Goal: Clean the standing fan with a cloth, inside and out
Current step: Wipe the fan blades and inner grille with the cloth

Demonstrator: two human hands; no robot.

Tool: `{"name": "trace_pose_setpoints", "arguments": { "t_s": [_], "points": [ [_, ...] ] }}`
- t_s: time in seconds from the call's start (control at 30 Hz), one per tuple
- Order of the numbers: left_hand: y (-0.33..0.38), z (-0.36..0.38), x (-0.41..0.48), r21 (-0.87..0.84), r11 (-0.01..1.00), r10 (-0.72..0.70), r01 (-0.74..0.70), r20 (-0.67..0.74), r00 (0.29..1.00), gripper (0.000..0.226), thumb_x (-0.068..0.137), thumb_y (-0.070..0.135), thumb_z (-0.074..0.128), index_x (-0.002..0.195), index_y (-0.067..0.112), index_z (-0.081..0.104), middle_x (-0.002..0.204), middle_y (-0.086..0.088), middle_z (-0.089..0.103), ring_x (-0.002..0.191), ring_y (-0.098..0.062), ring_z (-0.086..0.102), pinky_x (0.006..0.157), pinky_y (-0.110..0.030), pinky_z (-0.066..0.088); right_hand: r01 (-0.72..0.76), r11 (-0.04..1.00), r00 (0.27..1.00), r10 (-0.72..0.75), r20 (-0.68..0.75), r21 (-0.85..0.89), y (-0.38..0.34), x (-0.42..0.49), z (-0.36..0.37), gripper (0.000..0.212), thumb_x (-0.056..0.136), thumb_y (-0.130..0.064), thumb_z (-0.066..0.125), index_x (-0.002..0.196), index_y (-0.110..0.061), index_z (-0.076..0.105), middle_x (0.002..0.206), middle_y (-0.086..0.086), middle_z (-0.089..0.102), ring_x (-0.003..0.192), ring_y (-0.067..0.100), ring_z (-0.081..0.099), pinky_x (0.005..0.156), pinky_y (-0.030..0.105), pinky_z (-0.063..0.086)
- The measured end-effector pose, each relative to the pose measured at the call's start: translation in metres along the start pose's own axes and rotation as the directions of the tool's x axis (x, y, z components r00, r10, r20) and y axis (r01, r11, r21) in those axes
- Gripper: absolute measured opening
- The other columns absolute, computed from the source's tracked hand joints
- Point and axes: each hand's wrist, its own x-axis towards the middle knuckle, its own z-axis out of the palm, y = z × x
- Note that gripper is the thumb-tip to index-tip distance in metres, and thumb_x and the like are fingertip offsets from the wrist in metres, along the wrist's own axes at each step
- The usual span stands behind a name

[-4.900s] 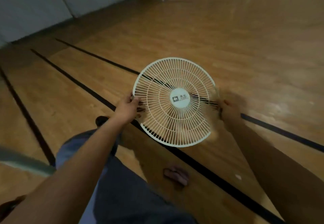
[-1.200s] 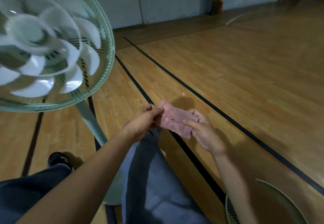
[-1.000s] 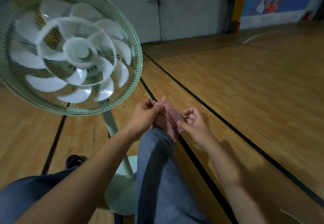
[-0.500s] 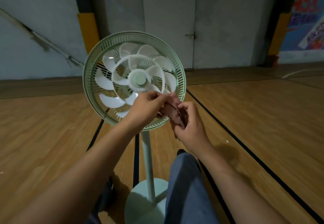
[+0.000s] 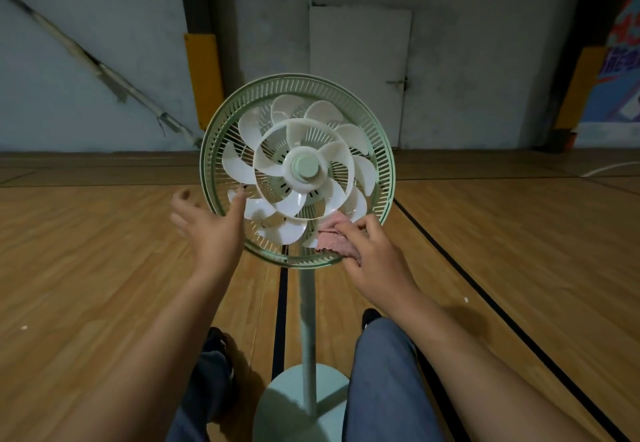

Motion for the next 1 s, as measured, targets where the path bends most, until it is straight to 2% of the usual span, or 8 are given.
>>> {"name": "trace_pose_setpoints", "arguments": {
  "t_s": [0.1,0.2,0.3,0.5,0.63,0.7,0.8,1.0],
  "points": [
    [-0.012,0.003,0.005,-0.266,0.932,-0.207,0.247,0.168,0.964,0.076,0.095,0.044,0.082,0.152,0.017,0.041,0.134,-0.008,0.067,0.111,-0.025,0.073,0.093,-0.041,0.061,0.041,0.996,0.999,-0.04,0.014,-0.085,-0.005,0.011,0.002,0.055,0.088,-0.01,0.063,0.136,-0.037,0.059,0.108,-0.006,0.039,0.075,0.015,0.051,0.053,0.029,0.047],
    [-0.02,0.011,0.009,-0.357,0.854,-0.264,0.378,0.33,0.907,0.045,0.1,0.034,0.078,0.137,0.014,0.061,0.12,-0.009,0.079,0.109,-0.035,0.078,0.091,-0.05,0.065,0.048,0.989,0.999,-0.047,0.012,-0.14,-0.006,0.017,0.004,0.051,0.089,-0.01,0.064,0.136,-0.029,0.062,0.109,-0.003,0.042,0.072,0.014,0.047,0.051,0.021,0.029],
    [-0.021,0.016,0.009,-0.356,0.855,-0.266,0.376,0.32,0.909,0.036,0.103,0.027,0.076,0.134,0.013,0.064,0.121,-0.011,0.079,0.11,-0.036,0.077,0.1,-0.06,0.061,0.033,0.983,0.999,-0.03,0.021,-0.179,-0.007,0.021,0.005,0.044,0.088,-0.01,0.068,0.131,-0.019,0.065,0.112,0.002,0.046,0.073,0.015,0.045,0.05,0.017,0.02],
    [-0.023,0.022,0.008,-0.343,0.893,-0.225,0.291,0.221,0.949,0.032,0.104,0.024,0.075,0.132,0.019,0.062,0.121,-0.001,0.076,0.11,-0.022,0.075,0.097,-0.046,0.061,-0.016,0.972,0.994,0.041,0.104,-0.233,-0.011,0.024,0.016,0.029,0.093,-0.011,0.061,0.122,-0.012,0.062,0.117,0.006,0.042,0.082,0.026,0.058,0.061,0.036,0.048],
    [-0.023,0.025,0.008,-0.347,0.892,-0.232,0.29,0.2,0.952,0.03,0.104,0.023,0.073,0.131,0.019,0.06,0.121,-0.001,0.074,0.11,-0.021,0.073,0.097,-0.044,0.059,0.002,0.988,0.985,0.025,0.172,-0.154,-0.014,0.023,0.022,0.036,0.096,-0.014,0.062,0.131,-0.016,0.063,0.13,0.004,0.044,0.099,0.024,0.061,0.077,0.039,0.055],
    [-0.023,0.026,0.008,-0.341,0.893,-0.241,0.295,0.191,0.951,0.032,0.104,0.023,0.073,0.134,0.018,0.06,0.121,-0.001,0.074,0.109,-0.02,0.072,0.089,-0.04,0.059,0.032,0.992,0.975,-0.004,0.221,-0.124,-0.016,0.022,0.024,0.036,0.098,-0.017,0.06,0.134,-0.02,0.062,0.13,0.0,0.043,0.105,0.021,0.06,0.084,0.038,0.057],
    [-0.025,0.026,0.01,-0.329,0.897,-0.246,0.295,0.182,0.952,0.029,0.104,0.021,0.073,0.131,0.019,0.062,0.117,0.001,0.074,0.104,-0.018,0.073,0.078,-0.033,0.056,0.072,0.992,0.973,-0.049,0.225,-0.099,-0.01,0.024,0.017,0.035,0.099,-0.017,0.061,0.133,-0.024,0.063,0.124,-0.005,0.042,0.098,0.016,0.058,0.075,0.031,0.051],
    [-0.029,0.027,0.012,-0.313,0.898,-0.261,0.308,0.185,0.948,0.031,0.103,0.014,0.073,0.132,0.017,0.061,0.118,-0.001,0.074,0.106,-0.022,0.072,0.092,-0.044,0.06,0.109,0.976,0.984,-0.079,0.16,-0.187,0.011,0.034,-0.016,0.04,0.094,-0.012,0.069,0.132,-0.021,0.067,0.111,-0.005,0.043,0.087,0.011,0.048,0.068,0.015,0.031]
  ]
}}
